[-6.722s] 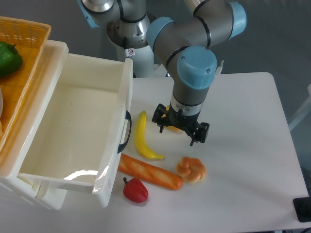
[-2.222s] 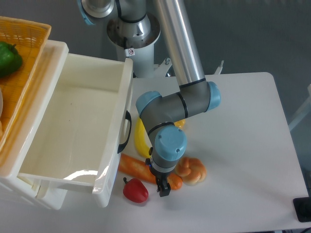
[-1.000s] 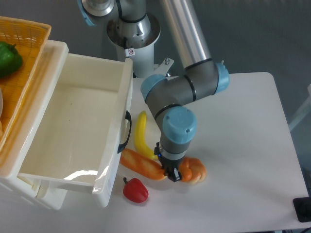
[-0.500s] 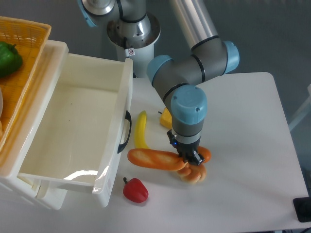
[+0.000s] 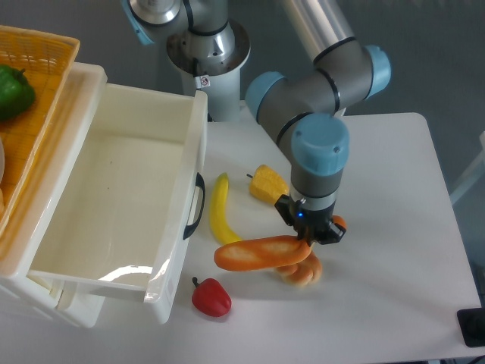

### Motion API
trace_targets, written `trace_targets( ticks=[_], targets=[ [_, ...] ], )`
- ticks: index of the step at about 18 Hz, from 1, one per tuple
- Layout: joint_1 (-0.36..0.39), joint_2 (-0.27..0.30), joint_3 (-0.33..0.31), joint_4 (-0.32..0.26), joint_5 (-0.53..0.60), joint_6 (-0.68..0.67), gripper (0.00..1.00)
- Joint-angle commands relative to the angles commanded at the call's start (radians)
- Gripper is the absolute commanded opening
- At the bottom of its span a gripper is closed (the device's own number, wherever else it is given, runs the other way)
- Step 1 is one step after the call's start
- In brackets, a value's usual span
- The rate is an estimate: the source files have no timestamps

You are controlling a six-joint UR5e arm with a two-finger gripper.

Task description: Pick up the long bread

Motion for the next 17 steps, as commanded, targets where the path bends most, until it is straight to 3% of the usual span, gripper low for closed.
trace_targets(
  ticks=[3, 6, 17],
  targets=[
    [0.035, 0.028, 0.003, -0.002, -0.043, 0.0, 0.0],
    [0.075, 0.067, 0.006, -0.032, -0.158, 0.002, 0.0],
    [0.111, 0.08, 0.005, -0.097, -0.16, 0.095, 0.0]
  ],
)
